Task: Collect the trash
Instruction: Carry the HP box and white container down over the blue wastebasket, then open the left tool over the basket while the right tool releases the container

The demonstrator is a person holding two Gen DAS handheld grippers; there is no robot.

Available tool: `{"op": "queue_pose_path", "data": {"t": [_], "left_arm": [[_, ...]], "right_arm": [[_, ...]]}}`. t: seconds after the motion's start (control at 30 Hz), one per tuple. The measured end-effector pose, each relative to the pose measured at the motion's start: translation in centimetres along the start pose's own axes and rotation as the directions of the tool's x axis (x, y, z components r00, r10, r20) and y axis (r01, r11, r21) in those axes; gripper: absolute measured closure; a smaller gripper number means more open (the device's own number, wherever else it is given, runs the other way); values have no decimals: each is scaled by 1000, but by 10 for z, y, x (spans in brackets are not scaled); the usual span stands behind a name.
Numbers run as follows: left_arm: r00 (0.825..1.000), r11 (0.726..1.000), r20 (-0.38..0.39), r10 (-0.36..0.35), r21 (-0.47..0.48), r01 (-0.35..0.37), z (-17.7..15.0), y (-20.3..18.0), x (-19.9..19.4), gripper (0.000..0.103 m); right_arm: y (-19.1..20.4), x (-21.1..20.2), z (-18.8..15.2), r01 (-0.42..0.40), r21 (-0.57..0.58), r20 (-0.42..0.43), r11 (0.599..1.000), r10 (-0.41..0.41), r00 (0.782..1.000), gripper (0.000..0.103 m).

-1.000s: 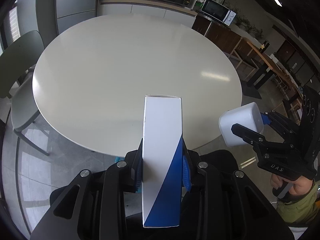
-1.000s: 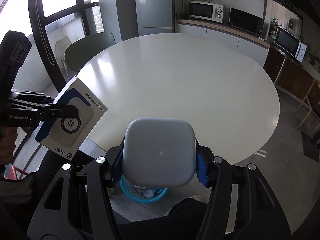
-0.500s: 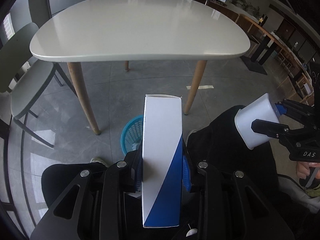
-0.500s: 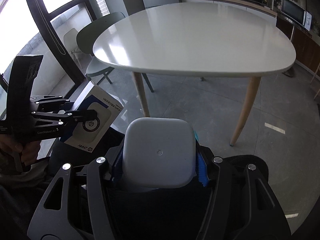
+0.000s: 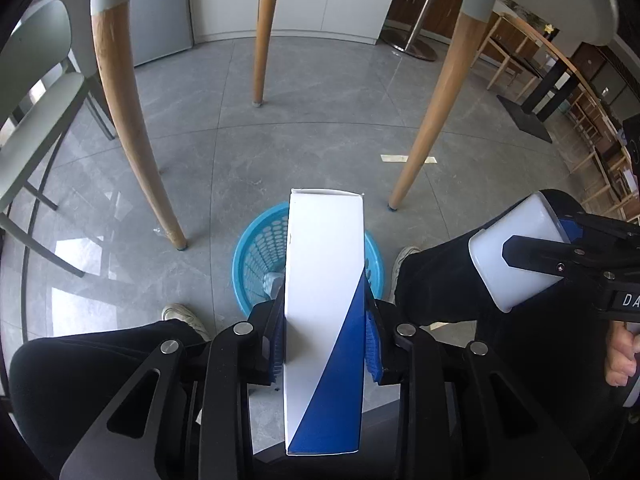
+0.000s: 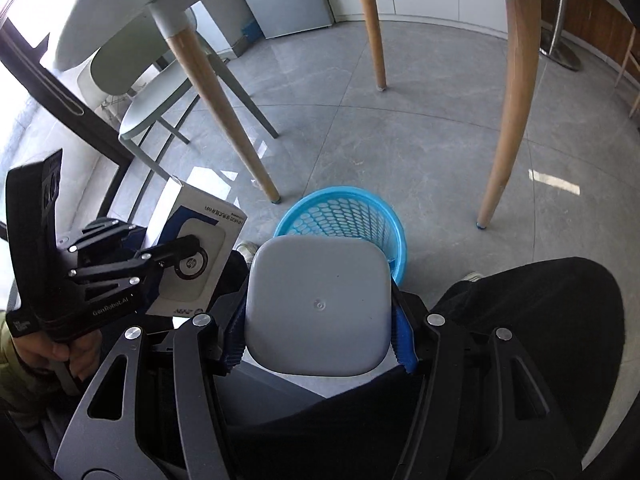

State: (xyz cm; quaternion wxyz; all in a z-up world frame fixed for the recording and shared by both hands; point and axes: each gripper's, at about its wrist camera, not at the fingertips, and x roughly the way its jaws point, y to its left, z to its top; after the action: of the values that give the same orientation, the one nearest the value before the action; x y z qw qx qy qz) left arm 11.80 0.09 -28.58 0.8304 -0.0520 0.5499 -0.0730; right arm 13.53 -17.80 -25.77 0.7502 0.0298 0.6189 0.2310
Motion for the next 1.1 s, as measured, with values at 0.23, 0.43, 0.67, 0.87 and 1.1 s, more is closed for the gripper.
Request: {"op": "queue_pose_path", "data": {"t": [0.23, 0.43, 0.67, 0.87, 1.1], "left_arm": [[999, 998, -43, -25, -52, 23, 16, 10, 34, 73], [996, 998, -84, -3, -59, -2, 23, 13, 55, 73], [995, 998, -96, -21, -60, 15, 30, 15, 65, 70], [996, 997, -83, 35, -63, -40, 31, 19, 61, 57], [996, 996, -84, 18, -83, -25, 21, 24, 36, 57]], "right_arm": [[-8, 41, 15, 41, 28, -42, 999, -40, 998, 48], [-17, 86, 29, 38, 74, -109, 996, -30, 994, 48], [-22, 107, 39, 16, 106, -123, 994, -2, 992, 44], [-29, 112, 40, 18, 132, -122, 991, -1, 992, 29], [-24, 100, 37, 23, 113, -90, 993, -13, 996, 28]]}}
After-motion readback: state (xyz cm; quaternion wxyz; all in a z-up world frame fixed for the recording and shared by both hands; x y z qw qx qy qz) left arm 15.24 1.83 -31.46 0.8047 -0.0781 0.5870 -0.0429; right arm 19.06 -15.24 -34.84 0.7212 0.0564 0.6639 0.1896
